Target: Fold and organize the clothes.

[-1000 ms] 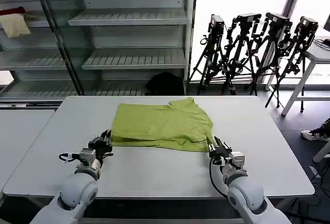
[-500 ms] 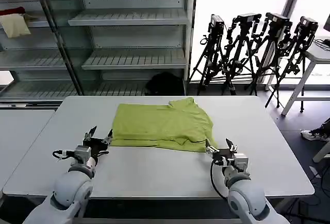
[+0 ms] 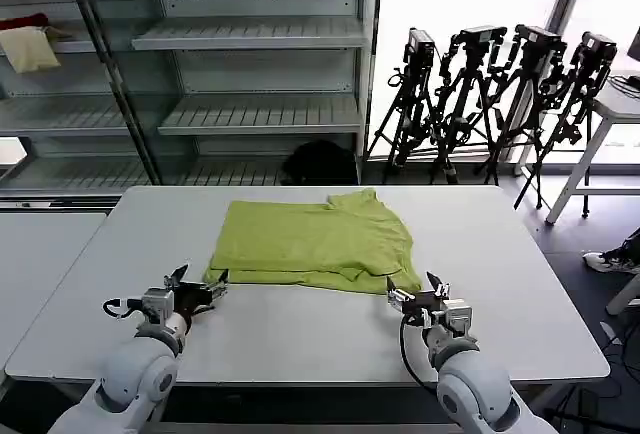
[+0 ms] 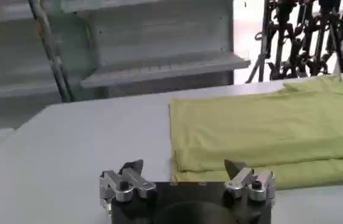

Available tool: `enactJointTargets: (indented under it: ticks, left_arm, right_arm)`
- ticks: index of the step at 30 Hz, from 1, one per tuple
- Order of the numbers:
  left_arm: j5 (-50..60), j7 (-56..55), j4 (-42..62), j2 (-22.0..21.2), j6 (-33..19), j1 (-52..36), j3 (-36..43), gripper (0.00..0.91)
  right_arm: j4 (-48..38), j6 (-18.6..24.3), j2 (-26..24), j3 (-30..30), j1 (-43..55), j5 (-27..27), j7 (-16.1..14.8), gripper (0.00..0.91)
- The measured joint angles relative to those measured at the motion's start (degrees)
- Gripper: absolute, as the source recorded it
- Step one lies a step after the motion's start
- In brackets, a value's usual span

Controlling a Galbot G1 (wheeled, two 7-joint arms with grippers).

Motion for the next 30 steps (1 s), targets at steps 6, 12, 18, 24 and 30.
enactJointTargets:
  ticks: [6,12,18,24,30]
  left_arm:
    - [-2.18,0.7,0.64,-0.26,-0.08,-0.11,0.16,0.524]
    - [-3.6,1.74,1.69,-0.19,-0.1,-0.84,0.51,0.171]
    - [-4.22,2.92,2.67,-0.07,-0.09,-0.93,0.71,0.01]
    - [-4.28,4.24,2.95,0.17,-0.17,-0.89,0.96,0.01]
    - [-3.72,5.37,2.94,0.64,-0.79,-0.85,1.6,0.0]
  right_arm:
    - [-0.98,-0.3,0.14,-0.22,0.11,0.01,-1.16,0.564]
    - [-2.01,-0.48,0.44,-0.02,0.15,0.28,-1.54,0.464]
    - [-2.28,-0.53,0.29,0.27,-0.17,0.36,-1.72,0.393]
    - [-2.3,-0.61,0.06,0.36,-0.38,0.47,-2.02,0.0]
    - [-2.03,-0.72,-0.15,0.4,-0.2,0.64,-2.41,0.0]
